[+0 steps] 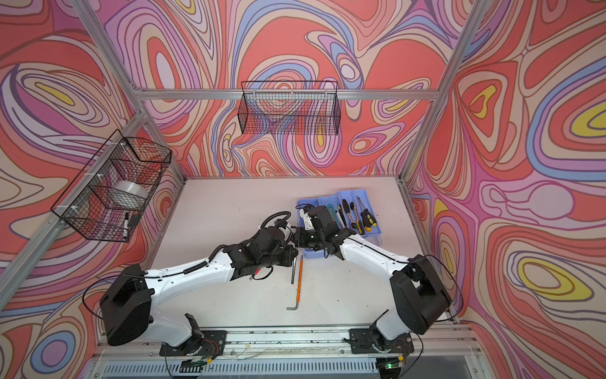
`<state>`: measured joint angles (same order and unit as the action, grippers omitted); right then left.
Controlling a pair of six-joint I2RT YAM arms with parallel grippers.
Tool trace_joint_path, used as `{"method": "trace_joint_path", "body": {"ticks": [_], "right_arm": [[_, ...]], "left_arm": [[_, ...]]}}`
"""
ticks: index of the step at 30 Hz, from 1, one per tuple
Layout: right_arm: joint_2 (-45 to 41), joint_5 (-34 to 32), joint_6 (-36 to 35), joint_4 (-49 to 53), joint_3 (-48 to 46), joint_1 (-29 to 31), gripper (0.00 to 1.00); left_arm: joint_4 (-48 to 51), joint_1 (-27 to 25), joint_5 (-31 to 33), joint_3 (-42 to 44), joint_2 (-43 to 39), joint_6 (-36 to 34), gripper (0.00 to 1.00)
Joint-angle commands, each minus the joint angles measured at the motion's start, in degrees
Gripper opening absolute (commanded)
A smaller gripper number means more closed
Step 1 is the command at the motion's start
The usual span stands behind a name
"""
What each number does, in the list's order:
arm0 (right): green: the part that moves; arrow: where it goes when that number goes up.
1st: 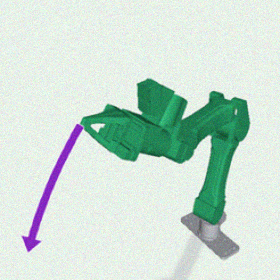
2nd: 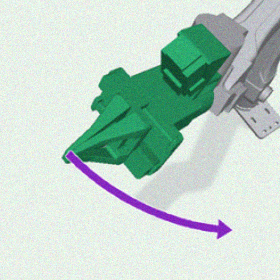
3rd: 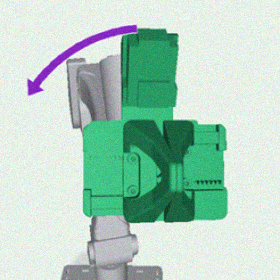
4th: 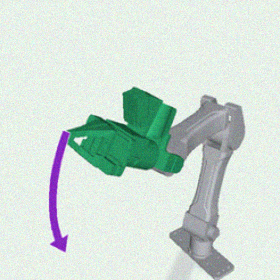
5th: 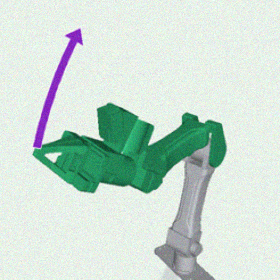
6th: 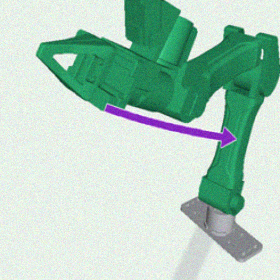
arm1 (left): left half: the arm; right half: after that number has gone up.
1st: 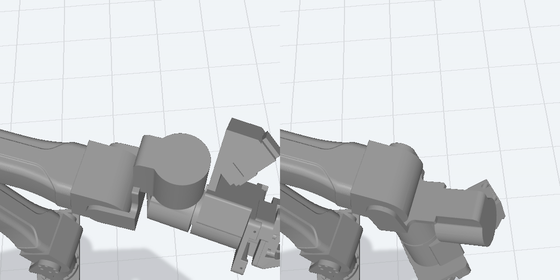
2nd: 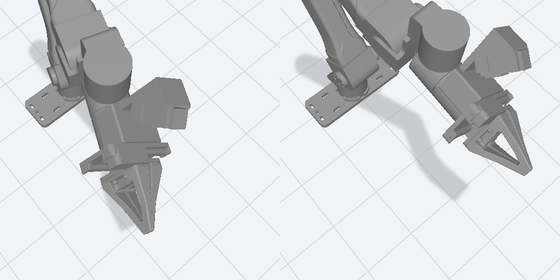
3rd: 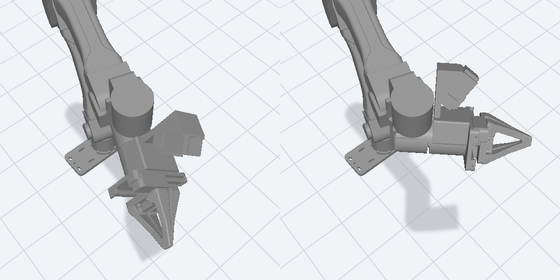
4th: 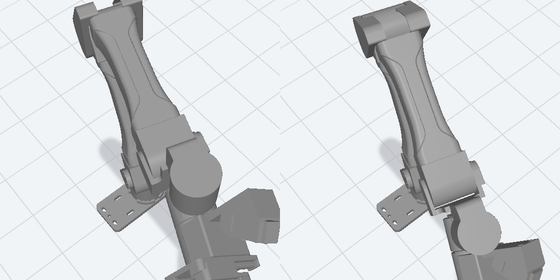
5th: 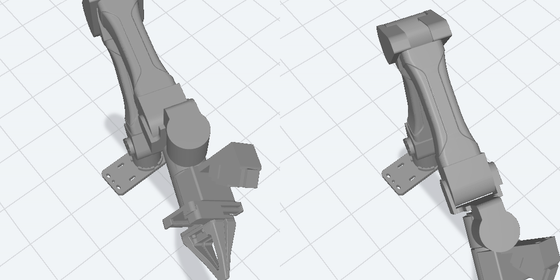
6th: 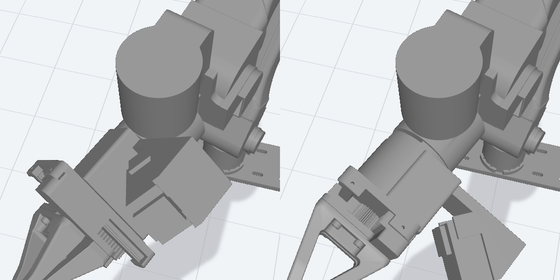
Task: Pack the tool kit
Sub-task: 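Lift the black hex key toward the box while the right gripper closes on it, then lower the black hex key into the box tray with right while left lowers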
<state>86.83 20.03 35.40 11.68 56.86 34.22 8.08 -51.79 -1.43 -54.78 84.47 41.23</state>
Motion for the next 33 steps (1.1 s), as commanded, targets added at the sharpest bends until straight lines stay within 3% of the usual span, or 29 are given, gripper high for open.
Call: {"method": "trace_joint_path", "body": {"ticks": [1, 7, 12, 18, 24, 28, 33], "right_arm": [[-0.9, -2.6, -1.7, 3.7, 3.6, 0.1, 0.0], [0.1, -7.3, -4.3, 9.1, 8.3, -0.6, 0.0], [3.4, -14.8, -8.7, 16.7, 15.7, -1.0, 0.0], [10.6, -25.2, -14.3, 25.9, 25.4, -1.2, 0.0], [18.4, -34.9, -17.6, 32.3, 33.9, -1.3, 0.0], [22.7, -38.6, -18.6, 34.2, 37.3, -1.4, 0.0], [25.5, -36.3, -18.7, 34.3, 40.5, -2.1, 0.0]], "left_arm": [[1.2, 0.3, 1.3, -1.3, -0.2, 0.6, 0.35], [2.4, 0.2, 1.9, 1.4, -2.7, 0.4, 0.65], [2.9, 0.3, 1.6, 4.1, -4.0, 0.9, 0.73], [5.0, -1.3, 1.2, 3.2, -1.6, -0.4, 0.73], [11.4, -4.3, 1.4, -2.3, 5.2, -1.9, 0.67], [13.4, -5.5, 0.2, -5.1, 9.9, -1.4, 0.56], [13.2, -6.7, -0.4, -5.8, 12.4, -0.1, 0.51]]}}
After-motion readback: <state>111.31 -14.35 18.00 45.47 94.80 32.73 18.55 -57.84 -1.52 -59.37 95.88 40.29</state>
